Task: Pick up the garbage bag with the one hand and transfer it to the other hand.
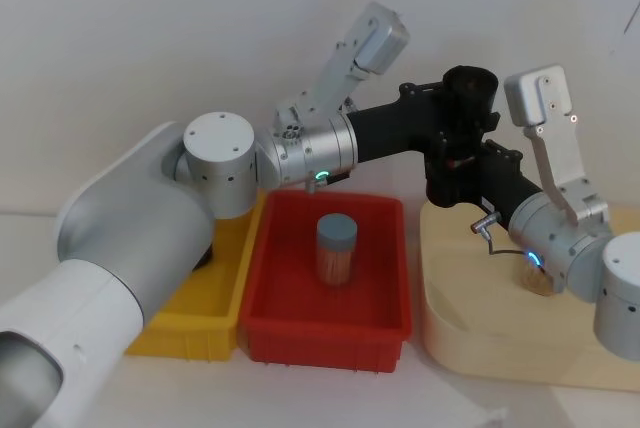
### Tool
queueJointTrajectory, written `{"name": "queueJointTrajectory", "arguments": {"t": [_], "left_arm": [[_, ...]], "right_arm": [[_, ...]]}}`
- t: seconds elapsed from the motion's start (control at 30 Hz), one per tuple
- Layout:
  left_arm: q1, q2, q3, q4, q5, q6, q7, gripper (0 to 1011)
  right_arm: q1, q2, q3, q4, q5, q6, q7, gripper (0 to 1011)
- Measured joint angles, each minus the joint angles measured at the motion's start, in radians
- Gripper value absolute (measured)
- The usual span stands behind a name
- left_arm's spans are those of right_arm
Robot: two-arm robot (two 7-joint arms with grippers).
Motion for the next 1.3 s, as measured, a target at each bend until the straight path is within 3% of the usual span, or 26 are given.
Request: {"name": "queueJointTrajectory", "arguments": {"t": [0.97, 1.3], "left_arm": [[0.000, 0.000, 0.000, 0.000, 0.000, 0.000, 0.000, 506], [0.000, 0.000, 0.000, 0.000, 0.000, 0.000, -0.001, 785]], "right_arm": [[0.005, -0.007, -0.001, 0.006, -0.002, 0.000, -0.003, 516], [0.005, -0.007, -0.001, 0.006, -0.001, 0.000, -0.003, 513]]}}
